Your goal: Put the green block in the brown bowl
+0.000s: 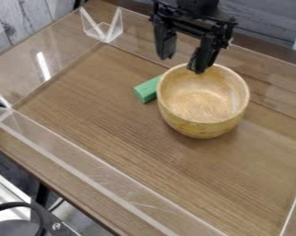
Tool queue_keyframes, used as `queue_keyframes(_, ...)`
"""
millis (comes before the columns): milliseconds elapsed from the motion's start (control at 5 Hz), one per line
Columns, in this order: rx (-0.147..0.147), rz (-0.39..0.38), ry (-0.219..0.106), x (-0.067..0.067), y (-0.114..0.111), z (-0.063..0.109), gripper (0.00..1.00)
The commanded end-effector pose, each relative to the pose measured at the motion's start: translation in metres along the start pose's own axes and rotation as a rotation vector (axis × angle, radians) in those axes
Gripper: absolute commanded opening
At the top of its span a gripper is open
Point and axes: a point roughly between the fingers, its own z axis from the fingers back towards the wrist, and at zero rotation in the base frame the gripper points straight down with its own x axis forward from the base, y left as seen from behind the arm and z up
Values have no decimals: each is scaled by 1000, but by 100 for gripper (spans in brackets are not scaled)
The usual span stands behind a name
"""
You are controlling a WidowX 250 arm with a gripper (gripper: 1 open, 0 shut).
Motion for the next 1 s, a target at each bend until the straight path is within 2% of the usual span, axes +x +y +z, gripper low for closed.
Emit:
queue_keyframes(0, 15, 30, -6, -9, 7, -3, 100)
queue_keyframes(200, 39, 58, -9, -24, 17, -10, 100)
queue_keyframes(400, 73, -70, 8, -29, 30, -20, 100)
queue_keyframes(600, 103, -192, 26, -28, 42, -28, 100)
queue_keyframes(800, 76, -159, 37, -15, 62, -42, 100)
